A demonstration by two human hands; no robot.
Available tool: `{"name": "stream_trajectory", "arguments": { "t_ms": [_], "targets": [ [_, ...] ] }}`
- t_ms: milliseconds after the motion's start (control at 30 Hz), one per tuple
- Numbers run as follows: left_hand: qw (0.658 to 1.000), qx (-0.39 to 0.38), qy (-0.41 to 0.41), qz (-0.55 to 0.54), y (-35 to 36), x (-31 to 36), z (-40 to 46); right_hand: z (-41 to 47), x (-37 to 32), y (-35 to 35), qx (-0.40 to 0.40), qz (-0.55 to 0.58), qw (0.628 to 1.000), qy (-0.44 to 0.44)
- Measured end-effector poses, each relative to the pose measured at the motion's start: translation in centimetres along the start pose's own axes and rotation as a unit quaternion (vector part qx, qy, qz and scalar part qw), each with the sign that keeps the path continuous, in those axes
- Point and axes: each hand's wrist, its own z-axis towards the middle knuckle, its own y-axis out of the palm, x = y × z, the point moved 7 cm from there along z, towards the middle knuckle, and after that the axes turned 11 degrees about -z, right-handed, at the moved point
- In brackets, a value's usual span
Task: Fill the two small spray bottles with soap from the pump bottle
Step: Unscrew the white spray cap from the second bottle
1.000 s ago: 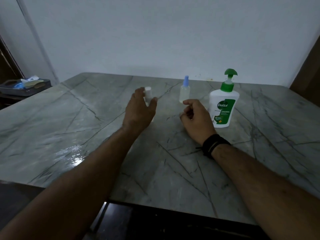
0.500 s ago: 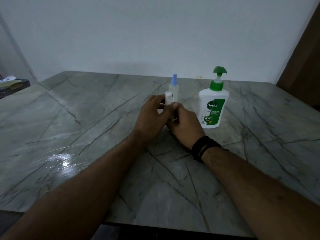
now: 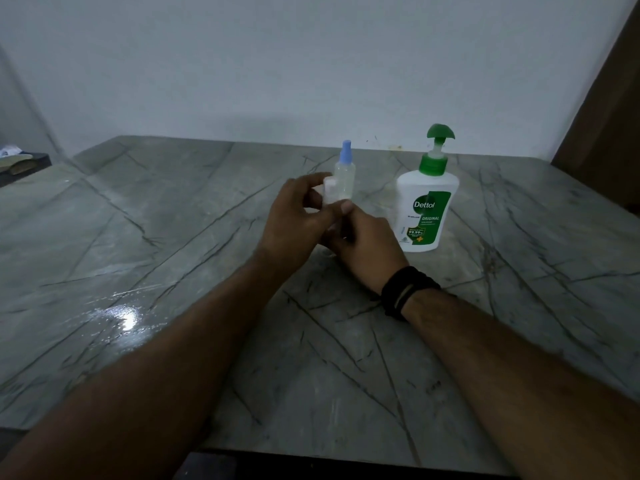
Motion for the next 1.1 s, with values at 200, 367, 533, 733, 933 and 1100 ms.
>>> {"name": "stream_trajectory", "arguments": {
  "t_ms": [200, 367, 533, 733, 933, 1100],
  "targets": [
    [1.000, 0.020, -0.008, 0.006, -0.2, 0.4, -0.3, 0.0, 0.3, 0.0, -0.016, 0.010, 0.999, 0.032],
    [0.997, 0.023, -0.023, -0.069, -0.3, 0.5, -0.4, -0.1, 0.3, -0.1, -0.017, 0.025, 0.999, 0.037],
    [1.000, 0.002, -0.020, -0.016, 0.2, 0.2, -0.4, -0.2, 0.1, -0.2, -0.015, 0.009, 1.000, 0.018],
    [0.998, -0.011, -0.027, -0.052, 0.5, 0.3, -0.5, -0.2, 0.0, 0.0, -0.027, 0.017, 0.999, 0.028],
    [1.000, 0.003, -0.003, 0.018, 0.1, 0.1, -0.2, -0.1, 0.1, 0.0, -0.016, -0.010, 1.000, 0.017],
    [0.999, -0.014, -0.030, -0.036, 0.5, 0.3, -0.4, -0.2, 0.2, 0.1, -0.026, 0.011, 0.999, 0.029]
  ]
}}
